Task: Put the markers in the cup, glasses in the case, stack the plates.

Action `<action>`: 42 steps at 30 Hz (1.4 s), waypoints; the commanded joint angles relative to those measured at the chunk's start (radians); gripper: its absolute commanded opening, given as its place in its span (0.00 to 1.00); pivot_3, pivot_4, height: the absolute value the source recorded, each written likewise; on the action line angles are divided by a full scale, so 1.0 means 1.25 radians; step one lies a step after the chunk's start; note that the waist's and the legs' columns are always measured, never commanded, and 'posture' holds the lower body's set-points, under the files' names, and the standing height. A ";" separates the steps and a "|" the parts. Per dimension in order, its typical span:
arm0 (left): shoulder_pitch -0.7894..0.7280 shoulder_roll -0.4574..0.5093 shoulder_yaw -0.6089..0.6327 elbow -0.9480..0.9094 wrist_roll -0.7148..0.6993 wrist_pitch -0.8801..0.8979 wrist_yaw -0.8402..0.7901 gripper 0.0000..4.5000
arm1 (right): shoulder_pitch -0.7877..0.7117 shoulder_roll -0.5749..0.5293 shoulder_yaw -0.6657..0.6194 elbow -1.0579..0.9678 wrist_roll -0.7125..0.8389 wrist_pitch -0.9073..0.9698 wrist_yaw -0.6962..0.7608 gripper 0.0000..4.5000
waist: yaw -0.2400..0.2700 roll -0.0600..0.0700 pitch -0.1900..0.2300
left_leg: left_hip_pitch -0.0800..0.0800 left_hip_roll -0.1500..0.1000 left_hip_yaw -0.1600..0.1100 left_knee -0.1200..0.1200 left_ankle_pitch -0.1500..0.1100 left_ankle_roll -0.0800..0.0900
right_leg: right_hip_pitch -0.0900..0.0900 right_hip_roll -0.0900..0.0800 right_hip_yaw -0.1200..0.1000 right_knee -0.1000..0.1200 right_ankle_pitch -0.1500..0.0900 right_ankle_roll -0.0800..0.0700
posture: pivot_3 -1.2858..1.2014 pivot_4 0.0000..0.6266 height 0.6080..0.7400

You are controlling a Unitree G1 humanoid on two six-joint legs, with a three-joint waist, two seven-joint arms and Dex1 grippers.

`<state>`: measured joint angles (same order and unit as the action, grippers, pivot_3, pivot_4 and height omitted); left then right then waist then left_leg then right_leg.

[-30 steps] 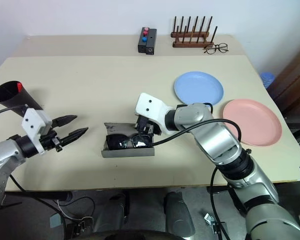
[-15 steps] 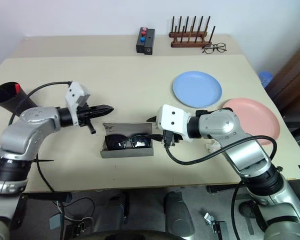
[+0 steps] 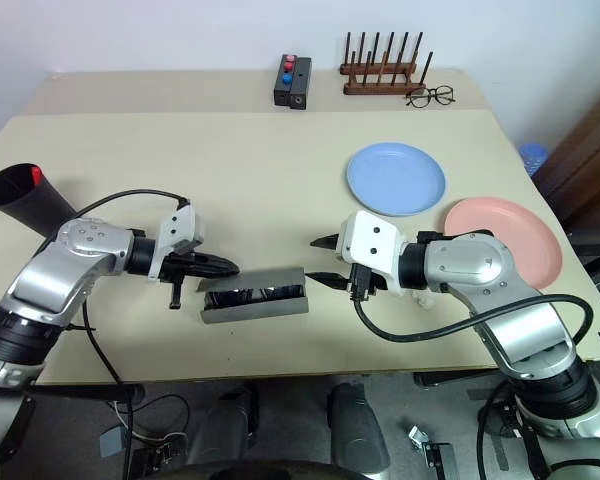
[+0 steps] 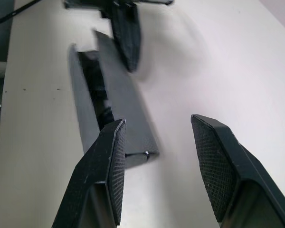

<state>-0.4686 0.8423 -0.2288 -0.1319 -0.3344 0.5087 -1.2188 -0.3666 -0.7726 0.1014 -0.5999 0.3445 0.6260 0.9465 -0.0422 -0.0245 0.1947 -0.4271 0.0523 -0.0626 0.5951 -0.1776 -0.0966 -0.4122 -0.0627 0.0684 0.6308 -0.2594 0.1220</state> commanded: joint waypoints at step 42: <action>0.236 -0.251 0.246 -0.303 -0.133 -0.058 0.368 0.00 | -0.237 0.036 0.157 0.730 -0.503 -0.343 -0.299 0.80 | -0.001 0.001 0.000 | 0.002 0.000 0.000 0.002 0.000 0.001 | 0.003 0.000 0.001 0.001 0.001 0.000 | 0.52 0.24 0.99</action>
<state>-0.1795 0.5296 0.0773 -0.4614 -0.4798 0.4301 -0.7770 -0.6447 -0.7260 0.3007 0.3008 -0.2576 0.2358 0.5916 -0.0438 -0.0237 0.1949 -0.4249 0.0517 -0.0623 0.5977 -0.1779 -0.0956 -0.4088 -0.0626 0.0691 0.6315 -0.2585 0.1223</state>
